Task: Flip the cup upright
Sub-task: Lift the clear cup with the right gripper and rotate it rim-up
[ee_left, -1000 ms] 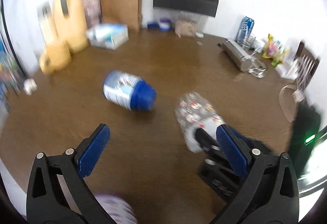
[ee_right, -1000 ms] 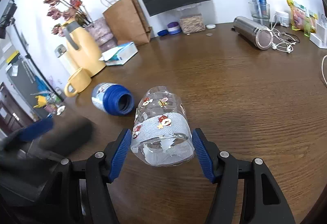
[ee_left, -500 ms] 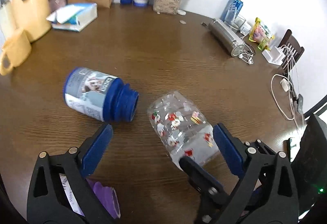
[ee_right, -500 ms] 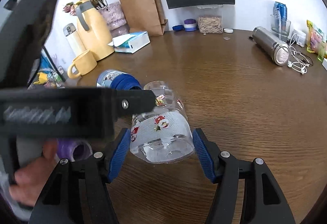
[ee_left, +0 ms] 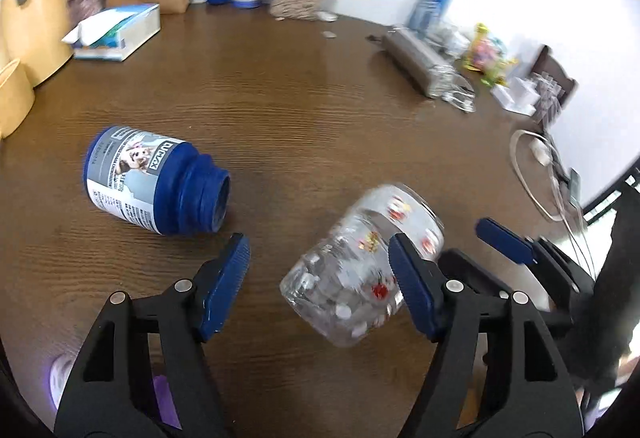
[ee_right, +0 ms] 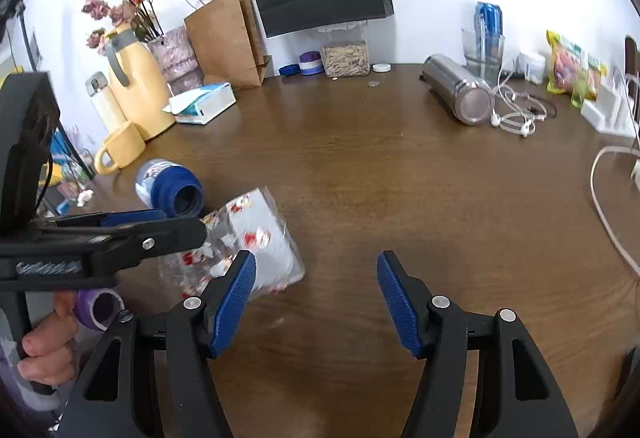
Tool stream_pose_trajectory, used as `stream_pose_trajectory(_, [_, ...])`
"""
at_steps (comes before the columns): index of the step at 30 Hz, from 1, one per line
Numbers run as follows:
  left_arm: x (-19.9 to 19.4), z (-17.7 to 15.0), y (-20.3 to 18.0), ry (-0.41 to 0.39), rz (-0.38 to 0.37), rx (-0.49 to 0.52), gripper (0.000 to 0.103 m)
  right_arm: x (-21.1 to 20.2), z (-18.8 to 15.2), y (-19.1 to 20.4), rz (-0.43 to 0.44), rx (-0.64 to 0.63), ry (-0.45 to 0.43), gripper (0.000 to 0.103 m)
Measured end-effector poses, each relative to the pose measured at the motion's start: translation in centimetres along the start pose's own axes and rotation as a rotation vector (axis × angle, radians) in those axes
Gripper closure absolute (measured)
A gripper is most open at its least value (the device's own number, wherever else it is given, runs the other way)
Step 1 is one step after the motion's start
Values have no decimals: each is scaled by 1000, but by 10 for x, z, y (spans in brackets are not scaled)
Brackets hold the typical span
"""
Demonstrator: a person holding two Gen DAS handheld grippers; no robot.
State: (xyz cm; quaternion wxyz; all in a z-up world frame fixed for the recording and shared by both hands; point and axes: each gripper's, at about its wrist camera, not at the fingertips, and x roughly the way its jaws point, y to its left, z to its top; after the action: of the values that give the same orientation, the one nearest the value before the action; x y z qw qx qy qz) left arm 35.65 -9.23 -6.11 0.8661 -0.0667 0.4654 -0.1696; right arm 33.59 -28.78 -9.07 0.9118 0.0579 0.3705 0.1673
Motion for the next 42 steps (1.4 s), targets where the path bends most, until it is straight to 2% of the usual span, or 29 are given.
stream_pose_trajectory(2, [-5, -5, -6, -6, -34, 51, 26, -2, -5, -9, -5, 38, 13, 35])
stream_pose_trajectory(3, [-3, -9, -14, 1, -59, 119, 16, -3, -8, -16, -15, 62, 26, 35])
stream_pose_trajectory(4, [2, -13, -21, 25, -89, 188, 14, -1, -9, -22, -31, 97, 43, 35])
stream_pose_trajectory(5, [10, -15, -27, 52, -97, 241, 16, -1, -11, -29, -40, 132, 53, 35])
stream_pose_trajectory(6, [17, -15, -30, 70, -83, 257, 34, -2, -12, -34, -35, 161, 56, 35])
stream_pose_trajectory(7, [28, -15, -31, 112, -66, 255, 45, -4, -12, -38, -22, 183, 54, 35])
stream_pose_trajectory(8, [35, -13, -31, 145, -72, 244, 45, -6, -12, -39, -12, 191, 51, 35])
stream_pose_trajectory(13, [33, -9, -36, 125, -90, 231, 46, -17, -8, -39, 26, 195, 30, 35])
stream_pose_trajectory(15, [28, -11, -34, 107, -72, 224, 46, -20, -4, -42, 95, 240, 22, 33])
stream_pose_trajectory(16, [23, -11, -32, 89, -67, 217, 46, -20, -2, -44, 133, 266, 24, 27])
stream_pose_trajectory(17, [18, -11, -28, 67, -65, 219, 46, -20, 0, -46, 176, 300, 29, 17])
stream_pose_trajectory(21, [-9, -19, -31, -40, -85, 291, 46, -14, 6, -50, 430, 448, 61, 16])
stream_pose_trajectory(24, [-25, -25, -29, -84, -113, 300, 46, -6, 10, -43, 571, 497, 77, 16])
stream_pose_trajectory(27, [-41, -32, -26, -130, -176, 312, 46, 8, 14, -27, 693, 500, 148, 16])
stream_pose_trajectory(28, [-46, -34, -26, -145, -198, 320, 46, 11, 13, -21, 718, 505, 160, 17])
stream_pose_trajectory(29, [-49, -36, -28, -157, -214, 329, 46, 13, 11, -17, 725, 507, 169, 38])
stream_pose_trajectory(31, [-55, -41, -29, -180, -209, 348, 44, 13, 10, -10, 715, 499, 174, 37])
stream_pose_trajectory(36, [-48, -42, -20, -130, -211, 330, 41, -2, 21, 21, 531, 311, 139, 37])
stream_pose_trajectory(39, [-43, -42, -15, -123, -155, 307, 26, -19, 28, 42, 368, 146, 47, 37])
stream_pose_trajectory(41, [-38, -40, -7, -86, -127, 258, 26, -25, 28, 63, 226, -6, -17, 37])
stream_pose_trajectory(42, [-35, -39, -1, -63, -103, 225, 22, -24, 25, 74, 152, -83, -41, 37])
